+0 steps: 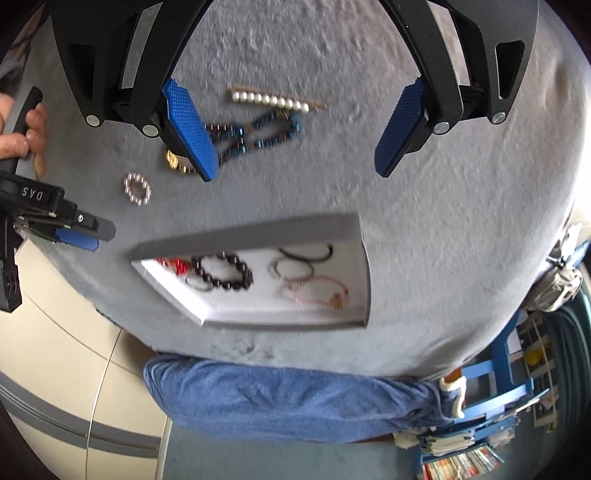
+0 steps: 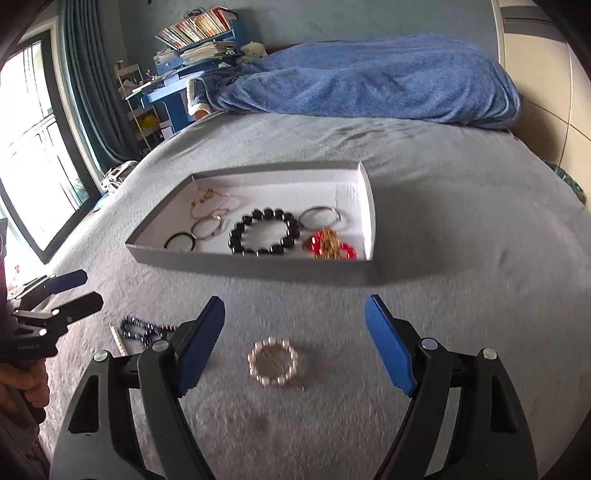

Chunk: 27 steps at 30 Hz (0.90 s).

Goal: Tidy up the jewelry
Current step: 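Move both tools back from the tray to the pearl hair clips, then grasp the pearl bar clip with the left tool while the right tool grasps the round pearl clip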

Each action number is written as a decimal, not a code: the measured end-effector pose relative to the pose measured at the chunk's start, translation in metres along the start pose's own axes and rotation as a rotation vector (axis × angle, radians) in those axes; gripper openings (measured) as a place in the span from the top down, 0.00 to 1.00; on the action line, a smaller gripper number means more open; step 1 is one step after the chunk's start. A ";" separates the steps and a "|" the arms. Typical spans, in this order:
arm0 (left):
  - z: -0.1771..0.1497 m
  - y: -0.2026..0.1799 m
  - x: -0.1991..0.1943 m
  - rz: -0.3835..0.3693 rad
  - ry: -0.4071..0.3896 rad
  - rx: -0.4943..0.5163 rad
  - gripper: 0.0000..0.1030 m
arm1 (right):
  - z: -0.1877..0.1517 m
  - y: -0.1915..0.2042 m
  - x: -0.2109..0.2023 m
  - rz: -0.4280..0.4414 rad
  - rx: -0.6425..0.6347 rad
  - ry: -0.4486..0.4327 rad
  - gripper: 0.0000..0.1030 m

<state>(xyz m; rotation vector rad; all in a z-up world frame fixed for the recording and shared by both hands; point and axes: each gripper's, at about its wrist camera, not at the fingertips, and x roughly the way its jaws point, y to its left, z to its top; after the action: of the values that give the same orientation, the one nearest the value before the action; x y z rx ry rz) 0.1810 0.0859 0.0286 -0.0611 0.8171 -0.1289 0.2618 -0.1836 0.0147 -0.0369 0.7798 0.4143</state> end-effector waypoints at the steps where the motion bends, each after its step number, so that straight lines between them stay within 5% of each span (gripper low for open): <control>1: -0.004 -0.001 0.001 0.001 0.007 0.001 0.16 | -0.003 0.000 0.000 -0.003 0.004 0.003 0.25; 15: -0.053 -0.014 0.012 0.055 0.110 0.032 0.16 | -0.037 0.009 0.012 -0.011 -0.018 0.065 0.25; 27: -0.050 -0.024 0.027 0.090 0.115 0.062 0.18 | -0.044 0.014 0.031 -0.024 -0.050 0.109 0.25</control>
<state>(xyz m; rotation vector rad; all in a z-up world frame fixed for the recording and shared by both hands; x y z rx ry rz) 0.1606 0.0581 -0.0227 0.0420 0.9282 -0.0730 0.2463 -0.1676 -0.0361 -0.1159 0.8755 0.4120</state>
